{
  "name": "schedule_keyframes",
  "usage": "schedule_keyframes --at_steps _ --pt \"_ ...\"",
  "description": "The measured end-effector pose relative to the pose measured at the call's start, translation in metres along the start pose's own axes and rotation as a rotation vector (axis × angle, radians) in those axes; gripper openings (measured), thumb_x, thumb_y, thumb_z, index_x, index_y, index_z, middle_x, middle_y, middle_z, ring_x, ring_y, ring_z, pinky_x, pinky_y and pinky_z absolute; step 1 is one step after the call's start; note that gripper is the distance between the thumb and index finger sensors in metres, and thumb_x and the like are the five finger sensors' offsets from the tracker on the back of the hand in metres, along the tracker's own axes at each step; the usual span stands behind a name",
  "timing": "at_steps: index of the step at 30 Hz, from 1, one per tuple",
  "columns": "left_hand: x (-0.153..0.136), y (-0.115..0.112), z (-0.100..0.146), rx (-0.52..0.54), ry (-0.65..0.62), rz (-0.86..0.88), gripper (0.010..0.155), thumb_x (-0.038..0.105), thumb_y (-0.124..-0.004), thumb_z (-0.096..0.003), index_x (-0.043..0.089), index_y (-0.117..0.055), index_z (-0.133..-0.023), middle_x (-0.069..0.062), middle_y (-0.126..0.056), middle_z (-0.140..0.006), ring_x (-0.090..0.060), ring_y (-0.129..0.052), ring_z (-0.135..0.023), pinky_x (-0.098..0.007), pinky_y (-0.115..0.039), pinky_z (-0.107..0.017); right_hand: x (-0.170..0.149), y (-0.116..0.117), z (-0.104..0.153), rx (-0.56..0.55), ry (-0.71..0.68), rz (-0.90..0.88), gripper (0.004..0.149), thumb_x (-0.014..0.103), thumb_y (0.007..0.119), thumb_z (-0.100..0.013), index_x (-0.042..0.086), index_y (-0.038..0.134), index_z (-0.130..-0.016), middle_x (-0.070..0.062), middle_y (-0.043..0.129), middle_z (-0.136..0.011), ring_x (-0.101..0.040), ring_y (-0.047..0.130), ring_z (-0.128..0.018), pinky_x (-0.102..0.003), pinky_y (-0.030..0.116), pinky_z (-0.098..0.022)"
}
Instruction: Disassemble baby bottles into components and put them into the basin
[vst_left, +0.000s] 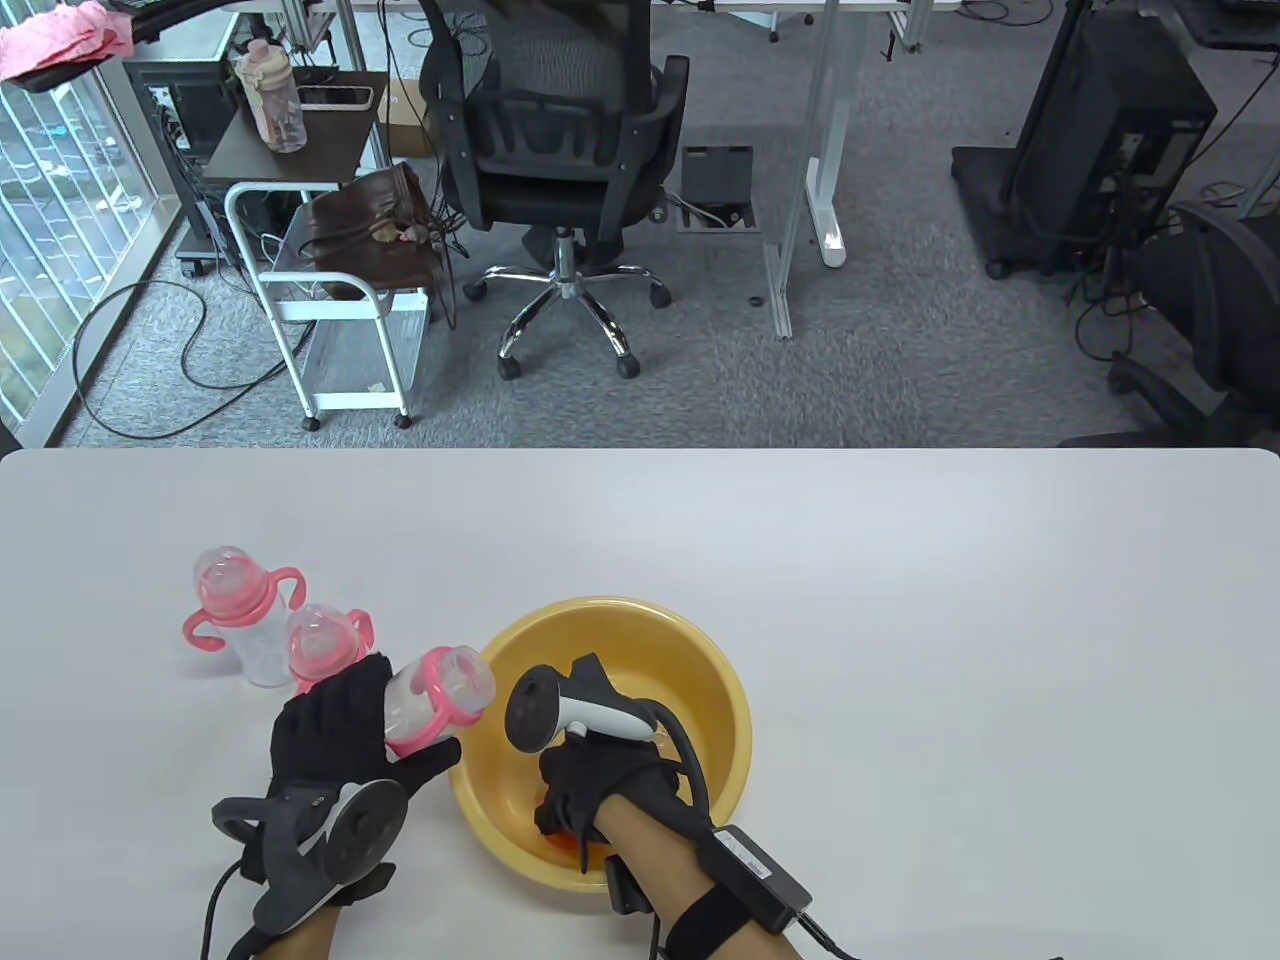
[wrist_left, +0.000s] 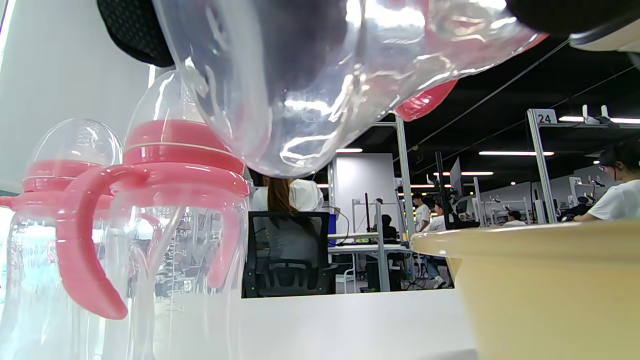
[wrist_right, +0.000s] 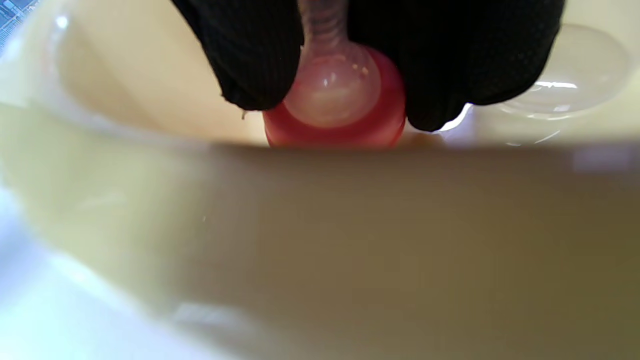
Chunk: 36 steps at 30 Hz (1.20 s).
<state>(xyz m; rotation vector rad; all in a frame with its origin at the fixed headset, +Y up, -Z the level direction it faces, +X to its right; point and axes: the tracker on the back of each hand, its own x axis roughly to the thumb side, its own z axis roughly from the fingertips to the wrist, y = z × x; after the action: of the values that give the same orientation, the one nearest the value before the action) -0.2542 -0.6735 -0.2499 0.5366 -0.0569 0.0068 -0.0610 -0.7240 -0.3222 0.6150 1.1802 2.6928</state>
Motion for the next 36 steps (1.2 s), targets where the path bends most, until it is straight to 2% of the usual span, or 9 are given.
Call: schedule_keyframes --at_steps 6,10,14,18,21,25,32,36 --pt "0.0 0.0 0.0 -0.002 -0.003 -0.002 0.097 0.075 -0.066 -0.0318 0.012 -0.06 -0.105 -0.012 -0.081 -0.097 -0.031 -0.091 -0.087 -0.055 -0.072 -0.069 -0.002 -0.006 0.008 -0.027 -0.033 -0.063 0.07 0.038 0.076 -0.059 0.003 0.05 -0.113 -0.036 0.057 -0.107 -0.058 0.08 -0.084 -0.065 0.072 -0.06" --pt "0.001 0.0 0.0 -0.004 -0.007 -0.002 0.097 0.075 -0.066 -0.032 0.012 -0.06 -0.105 -0.012 -0.081 -0.097 -0.031 -0.092 -0.087 -0.055 -0.072 -0.069 -0.003 -0.021 0.034 -0.152 -0.118 -0.114 0.07 0.038 0.076 -0.058 0.003 0.051 -0.113 -0.036 0.058 -0.107 -0.058 0.08 -0.084 -0.065 0.072 -0.061" --pt "0.004 0.001 0.001 0.003 -0.033 0.005 0.097 0.076 -0.066 -0.0322 0.012 -0.059 -0.105 -0.012 -0.081 -0.097 -0.031 -0.091 -0.087 -0.055 -0.072 -0.069 -0.01 -0.036 0.074 -0.424 -0.223 -0.174 0.074 0.038 0.077 -0.058 0.003 0.045 -0.114 -0.037 0.052 -0.109 -0.062 0.073 -0.088 -0.07 0.066 -0.063" --pt "0.012 0.005 0.003 0.017 -0.082 0.003 0.097 0.076 -0.065 -0.032 0.013 -0.059 -0.105 -0.011 -0.081 -0.098 -0.03 -0.091 -0.088 -0.054 -0.072 -0.07 -0.014 -0.033 0.109 -0.748 -0.408 -0.132 0.08 0.041 0.077 -0.056 0.007 0.037 -0.117 -0.034 0.042 -0.114 -0.064 0.057 -0.099 -0.079 0.047 -0.069" --pt "0.016 0.006 0.005 0.015 -0.126 0.017 0.097 0.077 -0.065 -0.0316 0.014 -0.059 -0.105 -0.01 -0.081 -0.098 -0.029 -0.091 -0.089 -0.054 -0.072 -0.071 -0.011 -0.029 0.114 -0.84 -0.494 -0.083 0.083 0.043 0.078 -0.055 0.009 0.035 -0.117 -0.032 0.038 -0.117 -0.063 0.051 -0.104 -0.081 0.04 -0.071" --pt "0.024 0.009 0.008 0.032 -0.185 0.04 0.097 0.077 -0.065 -0.031 0.014 -0.059 -0.105 -0.01 -0.081 -0.098 -0.029 -0.091 -0.088 -0.054 -0.072 -0.07 -0.006 -0.026 0.111 -0.792 -0.555 -0.035 0.09 0.047 0.078 -0.053 0.011 0.026 -0.118 -0.032 0.031 -0.118 -0.062 0.047 -0.106 -0.079 0.038 -0.073" --pt "0.035 0.013 0.013 0.056 -0.278 0.058 0.097 0.077 -0.064 -0.0303 0.015 -0.059 -0.105 -0.009 -0.081 -0.098 -0.028 -0.091 -0.089 -0.053 -0.072 -0.071 -0.008 -0.025 0.116 -0.754 -0.593 -0.054 0.091 0.048 0.079 -0.052 0.012 0.029 -0.118 -0.03 0.044 -0.115 -0.057 0.064 -0.101 -0.077 0.051 -0.071" --pt "0.037 0.012 0.014 0.051 -0.283 0.086 0.097 0.077 -0.065 -0.0302 0.015 -0.059 -0.105 -0.009 -0.08 -0.098 -0.028 -0.091 -0.089 -0.053 -0.072 -0.071 -0.007 -0.023 0.116 -0.767 -0.641 -0.052 0.091 0.048 0.08 -0.051 0.013 0.028 -0.118 -0.029 0.043 -0.116 -0.056 0.063 -0.102 -0.077 0.051 -0.071"
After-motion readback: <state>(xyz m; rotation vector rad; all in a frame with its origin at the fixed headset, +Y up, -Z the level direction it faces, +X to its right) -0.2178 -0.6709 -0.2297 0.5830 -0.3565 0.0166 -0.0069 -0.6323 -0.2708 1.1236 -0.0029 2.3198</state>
